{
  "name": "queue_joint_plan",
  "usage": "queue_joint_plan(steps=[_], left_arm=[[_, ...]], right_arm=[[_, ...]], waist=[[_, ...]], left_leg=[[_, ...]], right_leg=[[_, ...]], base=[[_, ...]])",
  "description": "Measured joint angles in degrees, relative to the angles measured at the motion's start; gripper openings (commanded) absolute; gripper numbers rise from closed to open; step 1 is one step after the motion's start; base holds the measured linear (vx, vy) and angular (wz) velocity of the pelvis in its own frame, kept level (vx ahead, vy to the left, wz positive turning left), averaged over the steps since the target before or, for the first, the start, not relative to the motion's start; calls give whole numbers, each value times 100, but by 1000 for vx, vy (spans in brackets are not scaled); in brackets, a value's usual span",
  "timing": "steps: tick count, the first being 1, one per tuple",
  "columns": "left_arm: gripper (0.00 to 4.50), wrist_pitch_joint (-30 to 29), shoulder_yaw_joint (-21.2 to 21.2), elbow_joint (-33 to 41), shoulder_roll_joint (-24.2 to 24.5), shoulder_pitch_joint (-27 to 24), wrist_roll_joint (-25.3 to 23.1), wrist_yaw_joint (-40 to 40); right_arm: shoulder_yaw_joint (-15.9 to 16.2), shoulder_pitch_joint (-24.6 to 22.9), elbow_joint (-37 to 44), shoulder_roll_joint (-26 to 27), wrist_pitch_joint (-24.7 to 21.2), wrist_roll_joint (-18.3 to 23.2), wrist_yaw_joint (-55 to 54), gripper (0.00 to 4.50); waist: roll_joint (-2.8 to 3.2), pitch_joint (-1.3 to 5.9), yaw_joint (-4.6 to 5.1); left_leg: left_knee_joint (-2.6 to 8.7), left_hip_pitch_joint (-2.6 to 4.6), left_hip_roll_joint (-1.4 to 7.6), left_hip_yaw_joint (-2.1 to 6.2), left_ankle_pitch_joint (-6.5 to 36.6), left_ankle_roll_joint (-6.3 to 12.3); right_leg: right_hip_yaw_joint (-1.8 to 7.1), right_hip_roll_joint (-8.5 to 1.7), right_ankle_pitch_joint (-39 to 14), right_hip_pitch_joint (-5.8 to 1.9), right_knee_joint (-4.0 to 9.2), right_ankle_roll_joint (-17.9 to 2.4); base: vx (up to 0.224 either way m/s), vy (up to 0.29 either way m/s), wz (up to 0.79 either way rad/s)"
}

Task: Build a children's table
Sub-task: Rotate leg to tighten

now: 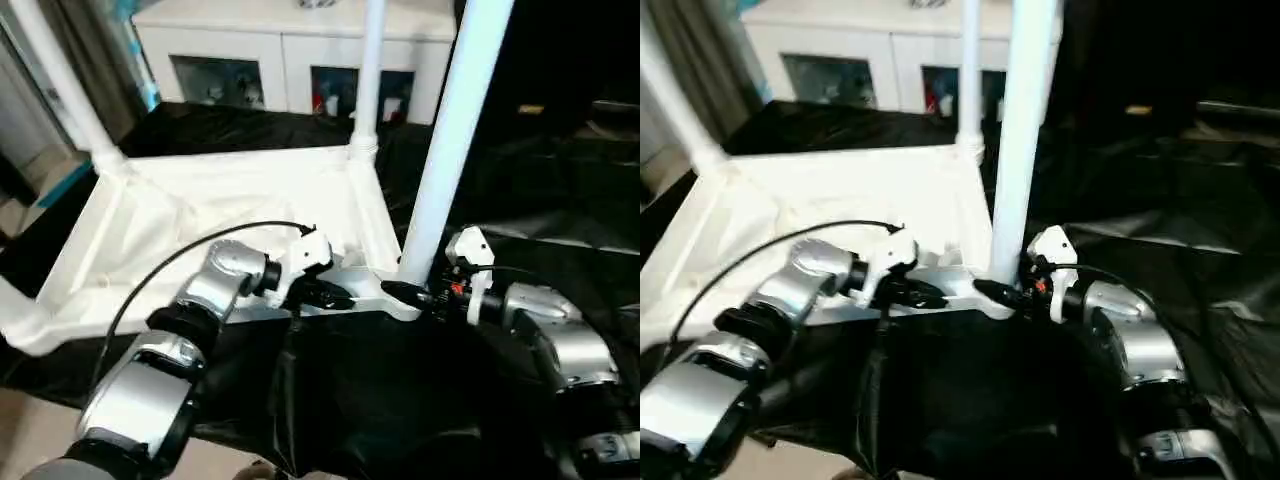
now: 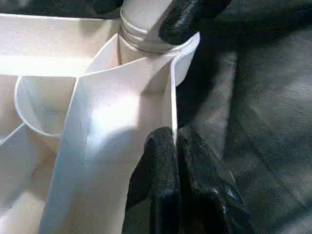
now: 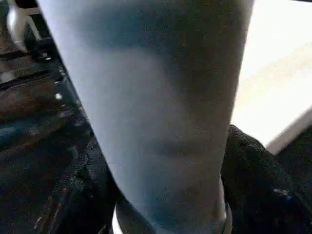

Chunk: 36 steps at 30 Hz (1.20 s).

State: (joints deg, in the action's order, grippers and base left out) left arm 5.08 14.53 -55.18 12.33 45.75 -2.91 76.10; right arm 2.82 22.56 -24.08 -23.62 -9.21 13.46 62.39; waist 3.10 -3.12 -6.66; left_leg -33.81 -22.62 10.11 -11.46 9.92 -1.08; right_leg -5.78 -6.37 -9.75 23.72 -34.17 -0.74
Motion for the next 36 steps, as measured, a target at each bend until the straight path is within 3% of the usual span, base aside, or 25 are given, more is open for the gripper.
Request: queue_joint_plan(steps=[7,12,17,23,29,36], left_arm=[[0,-176,38,113,38,-27,47,295],[0,-278,51,284,78,-95,87,376],[0,-316,53,294,70,-95,81,346],[0,-313,-15,11,-233,10,-110,-766],[0,-373,-72,-494,-859,256,-284,-2336],[0,-337,-85,-699,-1097,299,-386,-3018]], right_arm=[[119,26,10,-181,-20,59,523,293],[137,27,39,-195,-74,151,674,247],[131,-13,93,-183,-140,166,588,238],[-141,20,-215,361,-4,-120,-811,237],[-539,254,-539,992,128,-482,-2872,227],[-626,392,-832,1436,418,-867,-4003,212]], waist=[[-1,-1,-17],[-7,-1,-8],[-10,1,-3],[-20,7,39],[-24,13,169],[-12,26,231]], left_leg=[[-64,-34,5,-4,14,-26],[-73,-30,0,-8,10,-24],[-73,-27,0,-7,10,-23],[-73,-7,1,-4,5,-31],[-62,63,-7,-2,6,-33],[-24,101,-11,10,7,-32]], right_leg=[[21,-3,4,5,-16,-4],[32,-7,4,-14,-12,-4],[33,-7,5,-19,-17,-3],[31,-6,5,-33,-21,-1],[35,-6,-18,-108,21,37],[13,-3,-24,-156,108,46]], base=[[0,0,0],[0,0,0],[0,0,0],[0,0,0],[0,0,0],[0,0,0]])
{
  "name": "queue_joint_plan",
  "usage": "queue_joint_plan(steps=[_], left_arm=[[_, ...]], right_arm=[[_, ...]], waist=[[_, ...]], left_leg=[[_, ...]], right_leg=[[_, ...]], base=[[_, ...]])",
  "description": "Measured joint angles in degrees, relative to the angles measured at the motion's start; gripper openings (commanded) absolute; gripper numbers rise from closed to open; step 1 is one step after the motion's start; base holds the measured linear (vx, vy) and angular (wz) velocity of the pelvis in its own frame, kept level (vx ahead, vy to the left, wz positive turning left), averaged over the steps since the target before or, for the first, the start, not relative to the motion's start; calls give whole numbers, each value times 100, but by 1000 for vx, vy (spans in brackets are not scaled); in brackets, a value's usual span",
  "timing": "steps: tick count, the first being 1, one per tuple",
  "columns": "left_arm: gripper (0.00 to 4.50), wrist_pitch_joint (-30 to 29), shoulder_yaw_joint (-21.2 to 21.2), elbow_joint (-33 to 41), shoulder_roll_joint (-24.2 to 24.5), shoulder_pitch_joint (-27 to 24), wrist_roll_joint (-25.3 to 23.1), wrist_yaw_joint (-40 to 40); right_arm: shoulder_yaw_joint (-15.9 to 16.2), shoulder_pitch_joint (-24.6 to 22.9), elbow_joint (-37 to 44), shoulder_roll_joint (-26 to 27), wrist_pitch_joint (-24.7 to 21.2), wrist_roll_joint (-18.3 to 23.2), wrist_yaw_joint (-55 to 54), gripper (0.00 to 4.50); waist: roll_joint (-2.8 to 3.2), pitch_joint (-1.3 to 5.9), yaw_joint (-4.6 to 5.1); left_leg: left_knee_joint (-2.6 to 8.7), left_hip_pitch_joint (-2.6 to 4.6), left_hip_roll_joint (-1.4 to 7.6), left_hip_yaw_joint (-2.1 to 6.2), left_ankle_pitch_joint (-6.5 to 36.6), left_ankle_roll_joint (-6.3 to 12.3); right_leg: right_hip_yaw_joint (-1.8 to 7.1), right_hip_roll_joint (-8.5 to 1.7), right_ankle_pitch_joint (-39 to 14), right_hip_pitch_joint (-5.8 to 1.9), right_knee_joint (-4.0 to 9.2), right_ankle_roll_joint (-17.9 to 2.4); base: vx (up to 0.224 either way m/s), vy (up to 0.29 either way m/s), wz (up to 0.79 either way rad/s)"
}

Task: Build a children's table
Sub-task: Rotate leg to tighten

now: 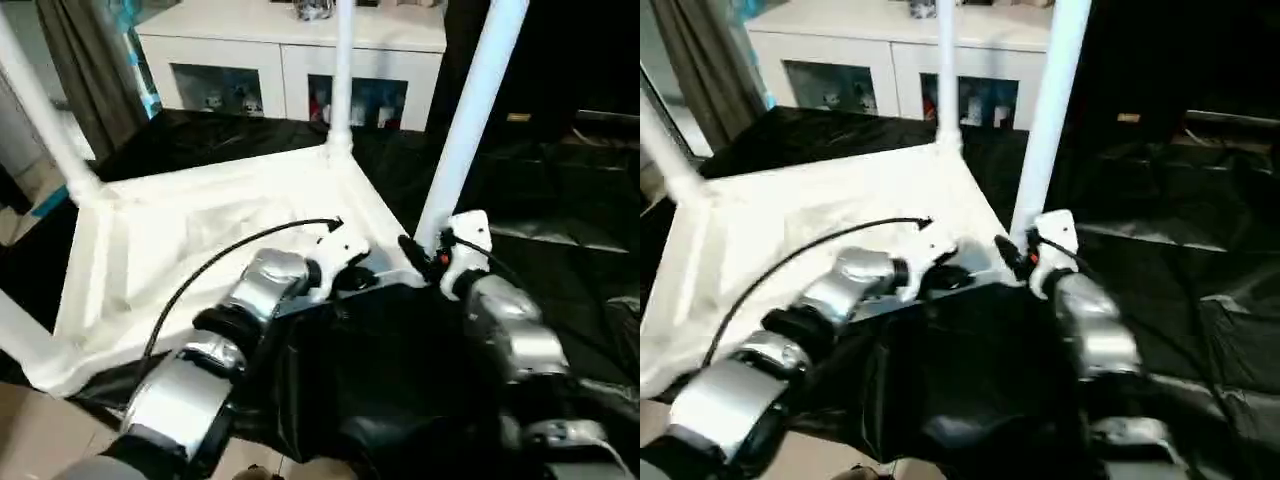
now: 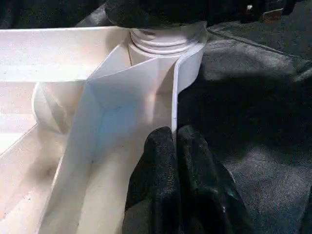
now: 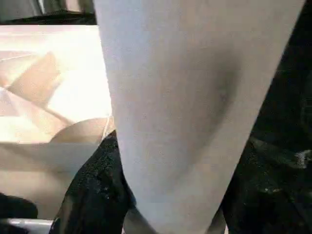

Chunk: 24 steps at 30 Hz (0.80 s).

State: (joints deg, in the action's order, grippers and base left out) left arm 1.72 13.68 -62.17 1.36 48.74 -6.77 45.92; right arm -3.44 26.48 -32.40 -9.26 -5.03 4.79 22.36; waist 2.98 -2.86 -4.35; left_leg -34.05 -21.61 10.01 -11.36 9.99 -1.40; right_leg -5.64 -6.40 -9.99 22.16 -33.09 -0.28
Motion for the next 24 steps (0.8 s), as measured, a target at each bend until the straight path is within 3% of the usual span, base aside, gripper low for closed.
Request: queue_joint_plan(steps=[1,2,4,7,11,16,21,24], left_arm=[[0,8,0,-7,-3,0,-23,-9],[0,31,0,-21,-4,0,-36,-9],[0,120,2,-61,7,0,-43,11],[0,188,2,-68,71,0,-44,132],[0,324,4,-53,306,-2,28,708],[0,518,11,117,697,-90,103,1648],[0,588,157,449,1066,-174,207,2605],[0,589,205,516,1167,-186,226,2922]], right_arm=[[0,1,-30,12,39,-19,-19,212],[3,-2,-50,21,74,-27,-19,273],[2,-21,-47,29,123,-9,66,273],[2,-60,-23,18,192,63,294,318],[165,-207,167,-330,266,225,1267,322],[384,-394,507,-831,145,487,2559,322],[664,-421,709,-1398,-95,642,3677,322],[777,-448,744,-1489,-215,686,4025,322]], waist=[[-1,-1,13],[0,-2,29],[2,-3,66],[3,-3,105],[2,-5,110],[4,-6,49],[10,-3,-111],[9,-4,-162]], left_leg=[[16,12,-4,-1,0,0],[17,21,-6,-1,0,0],[19,25,-13,-1,1,1],[21,22,-15,-6,1,2],[40,20,-15,-12,1,2],[56,15,-7,-13,2,0],[55,-70,8,-12,-15,26],[41,-83,9,-13,-14,26]], right_leg=[[-1,0,0,-15,20,0],[-1,0,0,-28,32,1],[5,-1,0,-43,51,1],[11,-1,0,-47,73,-1],[13,-1,18,-37,74,-11],[11,0,72,-11,25,-8],[2,7,54,85,-16,5],[4,5,54,94,-19,4]], base=[[0,0,0],[0,0,0],[0,0,0],[0,0,0],[0,0,0],[0,0,0],[0,0,0],[0,0,0]])
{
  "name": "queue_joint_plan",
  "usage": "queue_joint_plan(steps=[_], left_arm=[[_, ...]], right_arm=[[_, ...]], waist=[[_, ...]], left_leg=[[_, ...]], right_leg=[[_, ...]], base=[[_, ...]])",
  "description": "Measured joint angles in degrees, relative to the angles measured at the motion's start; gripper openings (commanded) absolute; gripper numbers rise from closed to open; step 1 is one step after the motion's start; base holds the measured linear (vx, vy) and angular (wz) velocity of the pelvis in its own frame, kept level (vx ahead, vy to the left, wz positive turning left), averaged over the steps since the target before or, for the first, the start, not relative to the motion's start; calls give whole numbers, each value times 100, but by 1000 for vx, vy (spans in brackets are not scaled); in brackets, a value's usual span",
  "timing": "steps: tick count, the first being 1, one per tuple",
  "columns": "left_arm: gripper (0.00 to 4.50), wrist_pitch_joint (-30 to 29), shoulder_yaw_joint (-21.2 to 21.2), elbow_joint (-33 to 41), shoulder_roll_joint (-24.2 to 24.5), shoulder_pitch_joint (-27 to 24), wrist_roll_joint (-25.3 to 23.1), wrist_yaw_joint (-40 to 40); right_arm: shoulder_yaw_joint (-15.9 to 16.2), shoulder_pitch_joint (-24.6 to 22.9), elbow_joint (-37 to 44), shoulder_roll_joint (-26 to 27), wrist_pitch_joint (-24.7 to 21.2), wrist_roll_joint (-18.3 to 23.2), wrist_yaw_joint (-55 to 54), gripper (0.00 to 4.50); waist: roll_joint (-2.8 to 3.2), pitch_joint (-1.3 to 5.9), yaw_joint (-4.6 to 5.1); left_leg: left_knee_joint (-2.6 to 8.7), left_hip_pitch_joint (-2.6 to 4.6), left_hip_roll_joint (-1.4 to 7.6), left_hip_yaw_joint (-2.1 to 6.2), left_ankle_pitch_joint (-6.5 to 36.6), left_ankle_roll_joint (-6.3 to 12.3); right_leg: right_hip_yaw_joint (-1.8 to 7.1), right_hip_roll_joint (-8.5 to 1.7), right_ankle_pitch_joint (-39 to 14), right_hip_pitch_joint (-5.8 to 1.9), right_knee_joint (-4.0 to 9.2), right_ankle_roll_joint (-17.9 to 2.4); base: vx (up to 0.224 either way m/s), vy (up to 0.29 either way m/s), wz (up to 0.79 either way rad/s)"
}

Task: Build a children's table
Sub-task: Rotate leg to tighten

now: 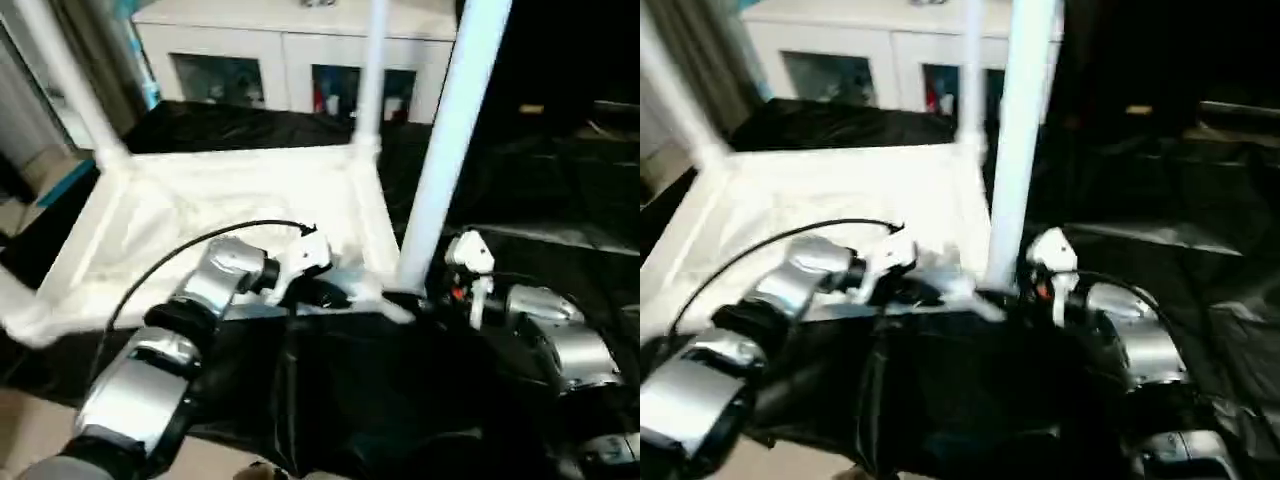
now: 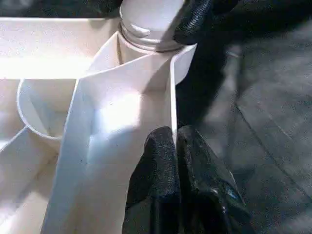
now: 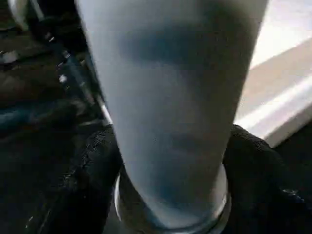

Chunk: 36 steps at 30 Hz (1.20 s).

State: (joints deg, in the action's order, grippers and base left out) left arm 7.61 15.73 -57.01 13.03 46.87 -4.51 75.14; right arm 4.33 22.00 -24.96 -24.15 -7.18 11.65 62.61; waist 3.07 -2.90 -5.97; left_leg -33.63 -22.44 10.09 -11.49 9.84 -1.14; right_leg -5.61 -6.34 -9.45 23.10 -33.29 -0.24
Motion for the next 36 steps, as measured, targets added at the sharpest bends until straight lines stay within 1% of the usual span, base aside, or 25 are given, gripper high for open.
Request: queue_joint_plan(steps=[2,6,7,9,11,15,17,19,21,23,24,26,28,31,33,36], left_arm=[[0,-8,12,80,17,-59,35,138],[0,-73,9,225,42,-145,46,281],[0,-97,9,230,45,-151,46,314],[0,-120,10,252,47,-168,50,342],[0,-166,16,350,75,-220,75,422],[0,-180,32,405,79,-250,103,489],[0,-176,32,408,67,-253,102,459],[0,-156,31,392,11,-253,76,353],[0,-137,4,294,-120,-235,35,-68],[0,-138,-35,144,-229,-171,-27,-576],[0,-161,-95,11,-328,-107,-94,-1047],[0,-246,-114,-118,-472,-3,-189,-1503],[0,-342,-146,-227,-624,42,-201,-1985],[0,-462,-180,-340,-813,106,-206,-2456],[0,-484,-205,-452,-951,161,-215,-2768],[0,-487,-244,-574,-1019,213,-253,-2987]], right_arm=[[42,-1,1,-182,-98,46,277,322],[42,-5,12,-254,-167,185,544,322],[42,-11,25,-255,-167,209,571,306],[43,-27,48,-256,-188,237,637,306],[38,-102,159,-258,-317,354,680,278],[23,-164,250,-292,-476,443,749,253],[20,-176,275,-310,-507,448,756,252],[-50,-234,275,-291,-478,447,716,252],[-160,-251,165,-137,-386,379,332,250],[-256,-185,-10,82,-266,242,-284,249],[-353,-38,-231,318,-185,137,-912,249],[-448,112,-442,568,-129,63,-1669,249],[-613,193,-586,859,-99,-8,-2386,249],[-712,315,-719,1187,-81,-80,-3158,248],[-762,436,-854,1413,-21,-191,-3667,248],[-781,568,-1061,1621,122,-326,-4089,248]], waist=[[-1,-1,-39],[-6,-4,-43],[-6,-4,-43],[-6,-4,-45],[-6,-3,-49],[-6,-3,-70],[-6,-3,-81],[-6,-3,-108],[-7,-2,-115],[-8,-1,-73],[-16,3,-27],[-17,3,72],[-23,7,116],[-23,8,145],[-20,10,184],[-13,14,248]], left_leg=[[-12,-4,-2,-3,6,-9],[-22,-3,-3,-5,15,-25],[-22,-1,-3,-5,14,-25],[-23,0,-3,-5,14,-25],[-22,0,-3,-5,14,-25],[-22,-3,-3,-5,14,-25],[-23,-4,-3,-5,14,-24],[-25,-4,-3,-5,13,-24],[-29,7,-3,-5,12,-24],[-32,19,-4,-6,11,-25],[-32,33,-5,-6,10,-28],[-26,40,-8,-5,9,-30],[-28,49,-9,-5,8,-30],[-27,53,-10,-3,9,-30],[-26,56,-10,0,9,-30],[-25,56,-12,1,9,-30]], right_leg=[[5,-4,2,-2,1,-3],[13,-4,11,-4,1,-15],[13,-4,11,-5,0,-15],[13,-4,11,-6,-2,-15],[13,-4,11,-6,-2,-15],[12,-4,10,-5,-2,-15],[12,-4,11,-5,-2,-15],[12,-6,11,-7,-2,-15],[14,-6,11,-21,-5,-15],[17,-7,10,-32,-4,-14],[20,-7,9,-41,-4,-11],[19,-9,-8,-43,19,16],[19,-9,-8,-50,20,16],[20,-9,-8,-52,22,16],[17,-8,-8,-53,21,17],[16,-8,-9,-54,25,19]], base=[[0,0,0],[0,0,0],[0,0,0],[0,0,0],[0,0,0],[0,0,0],[0,0,0],[0,0,0],[0,0,0],[0,0,0],[0,0,0],[0,0,0],[0,0,0],[0,0,0],[0,0,0],[0,0,0]])
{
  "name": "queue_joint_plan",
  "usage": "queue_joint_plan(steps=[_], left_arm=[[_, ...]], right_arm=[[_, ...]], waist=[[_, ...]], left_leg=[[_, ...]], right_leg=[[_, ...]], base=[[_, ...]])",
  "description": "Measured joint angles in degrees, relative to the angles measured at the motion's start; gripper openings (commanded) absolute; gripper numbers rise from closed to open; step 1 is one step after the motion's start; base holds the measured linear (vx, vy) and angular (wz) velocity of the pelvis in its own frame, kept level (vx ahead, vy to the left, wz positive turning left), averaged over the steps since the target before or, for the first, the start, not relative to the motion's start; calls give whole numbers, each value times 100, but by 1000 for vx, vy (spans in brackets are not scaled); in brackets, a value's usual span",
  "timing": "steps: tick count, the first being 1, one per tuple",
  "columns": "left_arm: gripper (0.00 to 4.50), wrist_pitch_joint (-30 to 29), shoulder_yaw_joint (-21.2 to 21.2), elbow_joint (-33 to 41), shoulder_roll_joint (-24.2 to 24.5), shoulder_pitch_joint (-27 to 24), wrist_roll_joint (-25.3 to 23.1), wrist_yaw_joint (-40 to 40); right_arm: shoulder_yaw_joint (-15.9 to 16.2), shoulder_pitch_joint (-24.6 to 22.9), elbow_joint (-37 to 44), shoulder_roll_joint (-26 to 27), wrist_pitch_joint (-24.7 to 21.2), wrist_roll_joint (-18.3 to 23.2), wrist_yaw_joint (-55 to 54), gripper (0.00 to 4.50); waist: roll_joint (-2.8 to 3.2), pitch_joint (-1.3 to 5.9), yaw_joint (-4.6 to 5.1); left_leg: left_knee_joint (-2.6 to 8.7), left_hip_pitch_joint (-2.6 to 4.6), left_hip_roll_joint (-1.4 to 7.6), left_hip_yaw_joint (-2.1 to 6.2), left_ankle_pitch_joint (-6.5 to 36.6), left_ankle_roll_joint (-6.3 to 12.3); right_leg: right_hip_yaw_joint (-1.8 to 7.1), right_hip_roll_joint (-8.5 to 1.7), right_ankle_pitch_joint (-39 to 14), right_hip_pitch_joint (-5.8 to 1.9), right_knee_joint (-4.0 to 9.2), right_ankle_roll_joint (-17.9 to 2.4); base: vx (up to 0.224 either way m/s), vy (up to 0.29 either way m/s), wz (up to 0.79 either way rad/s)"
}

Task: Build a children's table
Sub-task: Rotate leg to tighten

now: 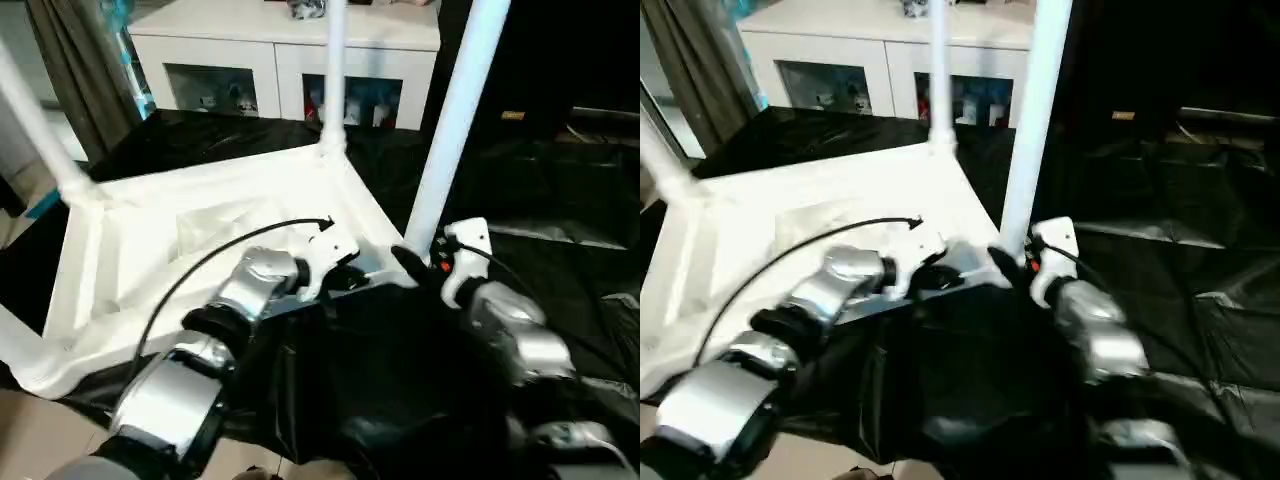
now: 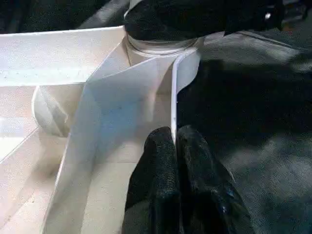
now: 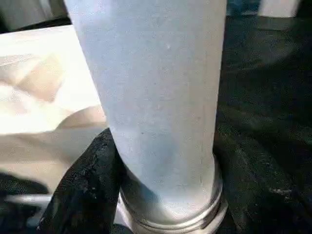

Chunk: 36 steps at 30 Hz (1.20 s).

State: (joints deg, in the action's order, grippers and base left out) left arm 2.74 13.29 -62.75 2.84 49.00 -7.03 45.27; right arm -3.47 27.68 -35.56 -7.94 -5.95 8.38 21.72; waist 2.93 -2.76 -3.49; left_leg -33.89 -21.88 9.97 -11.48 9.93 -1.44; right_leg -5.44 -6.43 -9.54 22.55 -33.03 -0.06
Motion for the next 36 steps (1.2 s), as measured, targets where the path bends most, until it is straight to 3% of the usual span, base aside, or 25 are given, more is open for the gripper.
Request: queue_joint_plan(steps=[2,7,13,18,20,25,31,36], left_arm=[[0,9,-10,-12,-5,5,-18,-19],[0,60,-15,-11,69,7,-5,59],[0,215,-90,138,368,-106,167,896],[0,275,-94,572,751,-351,336,1838],[0,273,-70,767,915,-441,397,2231],[0,149,27,1121,1186,-644,563,3005],[0,-278,53,1582,1401,-838,703,3406],[0,-519,79,1801,1495,-949,749,3627]], right_arm=[[-9,15,-88,28,132,-14,-7,318],[23,14,-121,-32,241,-79,346,366],[393,-30,-22,-672,331,-62,1682,366],[517,-116,197,-1137,231,130,2992,366],[606,-161,311,-1305,206,231,3398,366],[800,-243,445,-1481,137,360,4082,366],[894,-244,520,-1487,159,447,4542,366],[911,-269,655,-1563,-106,641,4939,330]], waist=[[1,0,9],[-8,-6,33],[-10,-8,40],[-8,-7,-60],[-8,-8,-149],[-9,-9,-248],[-15,-13,-246],[-20,-16,-267]], left_leg=[[0,-1,-1,1,0,0],[0,-10,-2,0,0,0],[3,-20,1,0,0,0],[27,-39,12,-1,-2,9],[31,-55,14,-2,-6,30],[17,-73,15,-4,-4,34],[-5,-68,14,-8,6,1],[-9,-68,14,-8,5,0]], right_leg=[[0,0,0,0,6,1],[1,0,0,6,13,0],[0,0,27,27,-2,-19],[-16,6,37,55,-16,-35],[-19,6,26,73,-19,-34],[-17,6,23,87,-26,-37],[2,3,25,82,-46,-40],[3,3,26,81,-56,-40]], base=[[0,0,0],[0,0,0],[0,0,0],[54,-17,1],[0,0,0],[0,0,0],[0,0,0],[0,0,0]])
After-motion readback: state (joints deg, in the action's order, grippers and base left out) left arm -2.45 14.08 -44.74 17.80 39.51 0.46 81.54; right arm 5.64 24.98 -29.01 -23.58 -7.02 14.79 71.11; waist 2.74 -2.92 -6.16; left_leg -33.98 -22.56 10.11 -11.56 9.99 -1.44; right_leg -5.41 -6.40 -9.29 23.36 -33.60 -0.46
